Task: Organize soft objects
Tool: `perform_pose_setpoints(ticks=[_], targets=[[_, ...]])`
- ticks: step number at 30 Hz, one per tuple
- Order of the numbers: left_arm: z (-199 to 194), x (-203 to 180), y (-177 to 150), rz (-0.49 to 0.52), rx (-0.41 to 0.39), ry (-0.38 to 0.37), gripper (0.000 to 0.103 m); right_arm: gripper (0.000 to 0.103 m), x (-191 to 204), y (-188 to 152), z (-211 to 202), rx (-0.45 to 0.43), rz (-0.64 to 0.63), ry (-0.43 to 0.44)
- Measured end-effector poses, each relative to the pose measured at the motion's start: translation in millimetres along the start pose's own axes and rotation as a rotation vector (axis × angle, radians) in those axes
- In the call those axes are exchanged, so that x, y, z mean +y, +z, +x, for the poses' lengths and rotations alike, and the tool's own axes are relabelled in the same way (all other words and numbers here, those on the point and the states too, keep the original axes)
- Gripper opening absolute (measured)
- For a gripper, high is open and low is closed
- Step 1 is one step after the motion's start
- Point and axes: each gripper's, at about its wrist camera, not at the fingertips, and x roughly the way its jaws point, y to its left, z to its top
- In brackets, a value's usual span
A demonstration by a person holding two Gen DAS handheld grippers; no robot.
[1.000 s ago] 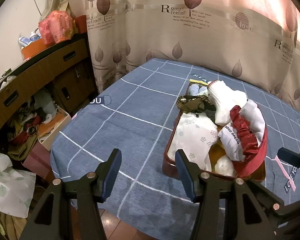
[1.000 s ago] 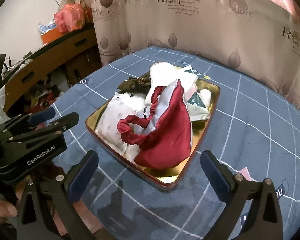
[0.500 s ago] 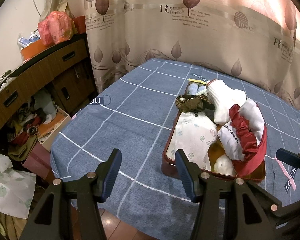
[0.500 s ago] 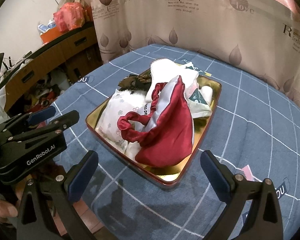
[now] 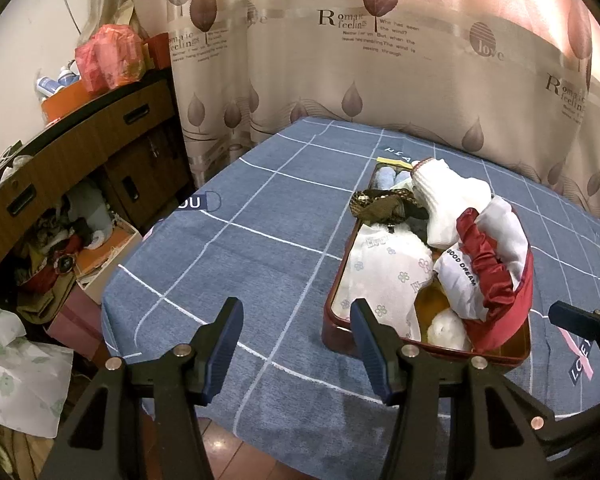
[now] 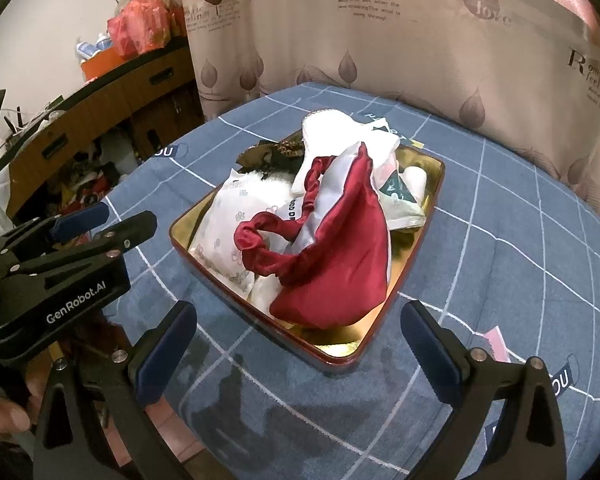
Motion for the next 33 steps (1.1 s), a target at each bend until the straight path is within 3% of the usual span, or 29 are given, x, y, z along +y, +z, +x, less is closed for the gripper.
perform_pose_setpoints(ticks=[33], targets=[[-0.7, -3.9, 2.4, 0.017, -0.011, 0.000, 0.057, 0.101, 2.0, -3.3, 4.4, 0.016, 0.002, 0.006]])
